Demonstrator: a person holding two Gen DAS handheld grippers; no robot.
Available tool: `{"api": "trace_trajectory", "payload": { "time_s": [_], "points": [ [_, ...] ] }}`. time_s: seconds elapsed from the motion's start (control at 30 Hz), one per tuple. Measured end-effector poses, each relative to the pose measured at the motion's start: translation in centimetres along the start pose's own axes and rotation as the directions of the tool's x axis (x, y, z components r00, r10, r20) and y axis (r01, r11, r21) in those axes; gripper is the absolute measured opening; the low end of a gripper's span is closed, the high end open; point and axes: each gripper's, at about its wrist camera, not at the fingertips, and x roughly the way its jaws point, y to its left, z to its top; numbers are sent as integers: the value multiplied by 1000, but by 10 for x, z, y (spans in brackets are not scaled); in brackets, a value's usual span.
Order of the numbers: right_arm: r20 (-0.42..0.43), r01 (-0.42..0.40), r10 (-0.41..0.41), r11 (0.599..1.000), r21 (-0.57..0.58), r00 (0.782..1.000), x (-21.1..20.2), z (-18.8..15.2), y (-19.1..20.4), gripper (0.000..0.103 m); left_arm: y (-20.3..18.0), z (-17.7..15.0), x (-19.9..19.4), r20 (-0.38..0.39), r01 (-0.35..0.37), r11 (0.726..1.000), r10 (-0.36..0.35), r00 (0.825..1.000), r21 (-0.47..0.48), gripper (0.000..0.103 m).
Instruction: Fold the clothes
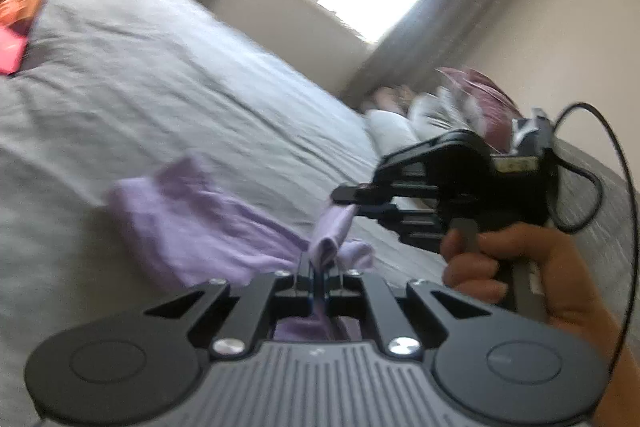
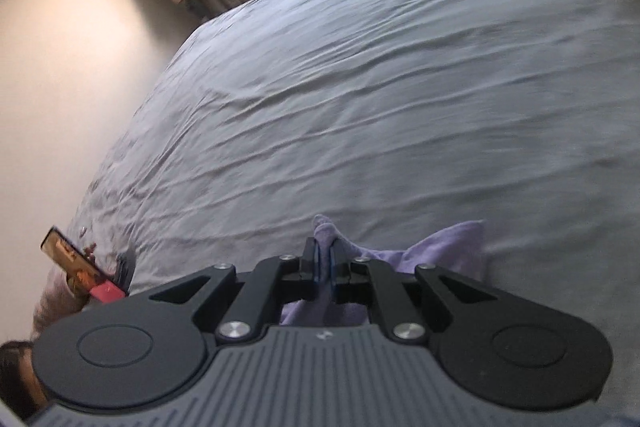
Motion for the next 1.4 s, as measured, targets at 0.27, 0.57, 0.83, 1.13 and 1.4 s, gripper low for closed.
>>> {"api": "trace_trajectory", "payload": {
  "time_s": [0.27, 0.57, 0.83, 1.13, 1.4],
  "points": [
    [-57, -30, 24, 995, -95, 998, 43, -10, 55, 8, 42, 17, -11, 27, -107, 993, 108, 994, -45, 4],
    [-86, -55, 46, 992, -115, 995, 72, -20, 80, 11, 57, 27, -16, 34, -239, 970, 240, 970, -46, 8],
    [9, -122, 123, 987, -102, 992, 39, -7, 53, 35, 54, 51, -21, 126, -309, 950, 301, 945, 45, 40],
    [124, -3, 21, 989, -149, 992, -9, -21, 5, 35, 35, 71, 27, 63, -183, 948, 172, 983, 260, 17],
    [137, 67, -18, 931, -359, 990, 4, -54, 16, 35, 19, 73, 82, -54, -107, 902, 143, 988, 419, 4]
  ]
}}
